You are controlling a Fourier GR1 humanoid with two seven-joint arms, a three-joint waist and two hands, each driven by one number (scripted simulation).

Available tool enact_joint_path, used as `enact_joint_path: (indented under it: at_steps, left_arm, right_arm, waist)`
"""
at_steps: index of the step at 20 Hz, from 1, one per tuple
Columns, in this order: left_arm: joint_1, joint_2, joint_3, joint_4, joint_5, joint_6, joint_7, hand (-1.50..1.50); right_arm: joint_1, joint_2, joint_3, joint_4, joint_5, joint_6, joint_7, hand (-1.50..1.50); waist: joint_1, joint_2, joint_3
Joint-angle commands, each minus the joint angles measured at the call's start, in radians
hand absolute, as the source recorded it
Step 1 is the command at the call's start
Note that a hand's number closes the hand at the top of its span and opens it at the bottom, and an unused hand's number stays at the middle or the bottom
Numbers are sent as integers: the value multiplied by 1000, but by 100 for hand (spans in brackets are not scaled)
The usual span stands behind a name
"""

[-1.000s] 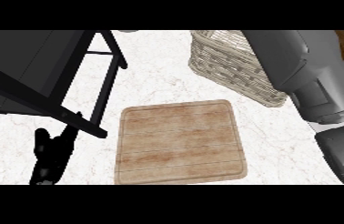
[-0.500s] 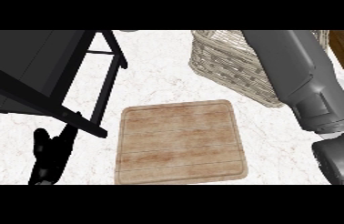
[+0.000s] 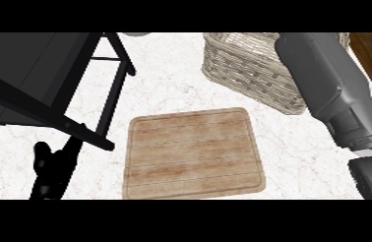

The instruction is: Pick the croissant from the cutting board and place it in the basket

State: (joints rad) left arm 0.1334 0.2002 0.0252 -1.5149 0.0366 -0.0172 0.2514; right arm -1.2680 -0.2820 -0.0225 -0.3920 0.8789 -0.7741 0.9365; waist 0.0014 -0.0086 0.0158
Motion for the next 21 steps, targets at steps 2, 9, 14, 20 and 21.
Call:
enact_joint_path:
  at_steps: [2,9,14,20,21]
  left_arm:
    - [51,-10,9,50,7,-5,11,0]
    - [43,-33,6,110,-11,0,-23,0]
    - [98,-48,-13,60,-25,7,-22,0]
    - [77,-38,27,54,-9,22,34,0]
    - [98,-30,24,22,7,2,53,0]
  right_arm:
    - [20,-3,45,-32,47,63,47,-150]
    - [113,-40,38,-198,36,10,14,-150]
    - [144,-63,7,-315,56,-27,114,-150]
    - [273,-143,-10,-537,66,91,183,-150]
    - [313,-129,-12,-584,63,80,193,-150]
  waist:
    - [-5,3,-17]
    - [-18,3,-17]
    - [-24,-2,-17]
    - [-76,-18,-17]
    - [-79,-21,-17]
